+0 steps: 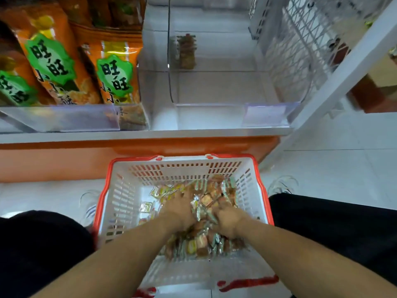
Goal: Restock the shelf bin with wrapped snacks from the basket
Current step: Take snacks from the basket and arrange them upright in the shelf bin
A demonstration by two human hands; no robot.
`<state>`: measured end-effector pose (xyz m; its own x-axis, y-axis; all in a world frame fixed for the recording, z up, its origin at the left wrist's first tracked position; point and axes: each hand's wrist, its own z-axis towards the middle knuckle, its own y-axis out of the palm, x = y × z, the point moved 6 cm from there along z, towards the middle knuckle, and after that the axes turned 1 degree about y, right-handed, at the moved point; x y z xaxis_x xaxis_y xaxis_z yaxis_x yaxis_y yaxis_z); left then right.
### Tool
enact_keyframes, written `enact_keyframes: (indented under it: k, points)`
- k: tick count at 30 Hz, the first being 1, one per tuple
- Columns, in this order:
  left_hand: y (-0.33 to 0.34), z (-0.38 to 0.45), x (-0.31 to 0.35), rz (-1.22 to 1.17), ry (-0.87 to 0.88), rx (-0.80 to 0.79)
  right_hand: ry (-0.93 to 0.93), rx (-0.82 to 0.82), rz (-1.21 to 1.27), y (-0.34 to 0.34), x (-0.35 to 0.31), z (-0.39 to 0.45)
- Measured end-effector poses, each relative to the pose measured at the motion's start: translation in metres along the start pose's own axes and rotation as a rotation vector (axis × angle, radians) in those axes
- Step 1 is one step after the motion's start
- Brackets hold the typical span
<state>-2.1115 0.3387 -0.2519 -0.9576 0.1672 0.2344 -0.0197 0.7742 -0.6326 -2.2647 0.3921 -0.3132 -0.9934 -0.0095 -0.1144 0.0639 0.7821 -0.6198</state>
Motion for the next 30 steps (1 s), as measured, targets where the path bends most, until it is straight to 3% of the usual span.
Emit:
enact_keyframes:
  k: [3,8,13,21,27,30]
  points:
    - [0.039,0.029,-0.030,-0.005,-0.099,-0.010,0.000,-0.014,0.078,0.014,0.002,0.017]
    - [0.067,0.054,-0.036,-0.147,-0.072,-0.005,-0.035,0.039,0.078,0.018,-0.015,0.039]
    - [0.071,0.073,-0.027,-0.188,-0.041,0.077,0.020,0.024,0.239,0.019,-0.018,0.053]
    - [0.072,0.087,-0.030,-0.271,-0.063,0.053,0.080,0.008,0.651,0.016,-0.001,0.052]
    - [0.069,0.076,-0.021,-0.143,0.034,0.134,0.072,0.000,0.697,0.006,-0.004,0.042]
    - [0.049,0.071,-0.024,-0.289,0.046,0.166,0.032,-0.035,0.688,-0.019,-0.007,0.031]
